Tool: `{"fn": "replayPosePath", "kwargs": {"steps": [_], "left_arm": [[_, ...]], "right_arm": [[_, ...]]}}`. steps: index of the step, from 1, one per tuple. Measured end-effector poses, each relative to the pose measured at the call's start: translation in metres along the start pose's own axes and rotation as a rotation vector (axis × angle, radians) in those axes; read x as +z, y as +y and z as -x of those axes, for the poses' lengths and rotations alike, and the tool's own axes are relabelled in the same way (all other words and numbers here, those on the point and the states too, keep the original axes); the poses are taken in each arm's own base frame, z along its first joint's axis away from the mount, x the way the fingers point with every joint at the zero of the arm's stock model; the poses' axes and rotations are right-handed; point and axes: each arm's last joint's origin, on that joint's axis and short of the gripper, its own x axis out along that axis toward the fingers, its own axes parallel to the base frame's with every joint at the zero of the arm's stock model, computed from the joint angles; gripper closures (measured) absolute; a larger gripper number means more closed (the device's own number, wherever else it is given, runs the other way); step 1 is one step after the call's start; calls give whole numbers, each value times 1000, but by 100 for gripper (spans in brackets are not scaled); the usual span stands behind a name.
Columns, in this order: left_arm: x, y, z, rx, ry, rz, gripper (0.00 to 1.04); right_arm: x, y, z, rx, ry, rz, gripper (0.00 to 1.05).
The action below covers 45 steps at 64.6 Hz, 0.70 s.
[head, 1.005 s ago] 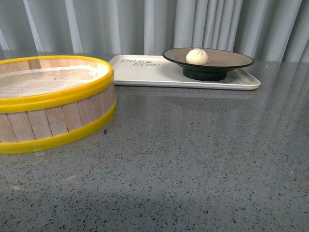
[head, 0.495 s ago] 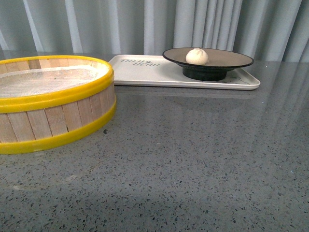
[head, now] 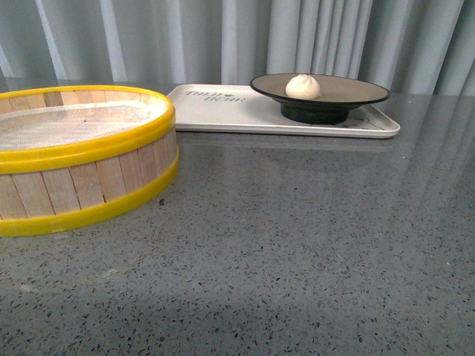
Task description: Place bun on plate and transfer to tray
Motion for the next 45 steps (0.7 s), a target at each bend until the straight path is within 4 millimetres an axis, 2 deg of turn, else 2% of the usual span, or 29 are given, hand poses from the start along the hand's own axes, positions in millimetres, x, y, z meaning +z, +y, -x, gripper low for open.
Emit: {"fn": "replayPosePath", "kwargs": {"steps": [7, 15, 45], "left_arm": [[0, 0, 0, 0, 0, 0, 7], [0, 0, 0, 0, 0, 0, 7], [0, 0, 0, 0, 0, 0, 7]], "right_arm": [[0, 0, 0, 0, 0, 0, 31], [0, 0, 0, 0, 0, 0, 8], [0, 0, 0, 0, 0, -1, 8]]}}
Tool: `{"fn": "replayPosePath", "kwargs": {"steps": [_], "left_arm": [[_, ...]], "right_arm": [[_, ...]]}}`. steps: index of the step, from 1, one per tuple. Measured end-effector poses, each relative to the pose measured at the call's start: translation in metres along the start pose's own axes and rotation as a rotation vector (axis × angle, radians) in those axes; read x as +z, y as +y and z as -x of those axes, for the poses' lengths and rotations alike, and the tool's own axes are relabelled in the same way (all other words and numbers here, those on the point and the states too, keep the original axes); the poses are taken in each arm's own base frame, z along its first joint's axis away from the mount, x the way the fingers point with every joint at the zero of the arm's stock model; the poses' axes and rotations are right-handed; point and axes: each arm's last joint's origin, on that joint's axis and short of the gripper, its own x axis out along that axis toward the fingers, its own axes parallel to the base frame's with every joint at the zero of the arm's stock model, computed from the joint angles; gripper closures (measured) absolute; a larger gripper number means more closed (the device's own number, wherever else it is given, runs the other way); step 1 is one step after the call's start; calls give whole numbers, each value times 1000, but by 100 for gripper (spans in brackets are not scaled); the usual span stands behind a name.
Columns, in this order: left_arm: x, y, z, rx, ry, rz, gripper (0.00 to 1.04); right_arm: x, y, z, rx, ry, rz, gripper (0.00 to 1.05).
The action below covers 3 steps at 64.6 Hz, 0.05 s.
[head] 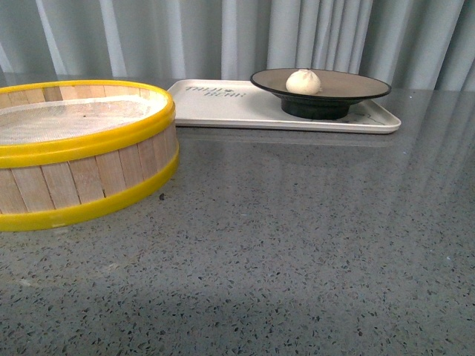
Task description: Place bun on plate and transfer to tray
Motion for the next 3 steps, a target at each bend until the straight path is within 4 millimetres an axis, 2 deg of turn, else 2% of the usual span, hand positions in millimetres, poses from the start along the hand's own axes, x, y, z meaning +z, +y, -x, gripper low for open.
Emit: {"fn": "replayPosePath", "kwargs": {"steps": [3], "left_arm": [[0, 0, 0, 0, 0, 0, 7]], "right_arm": [[0, 0, 0, 0, 0, 0, 8]]}}
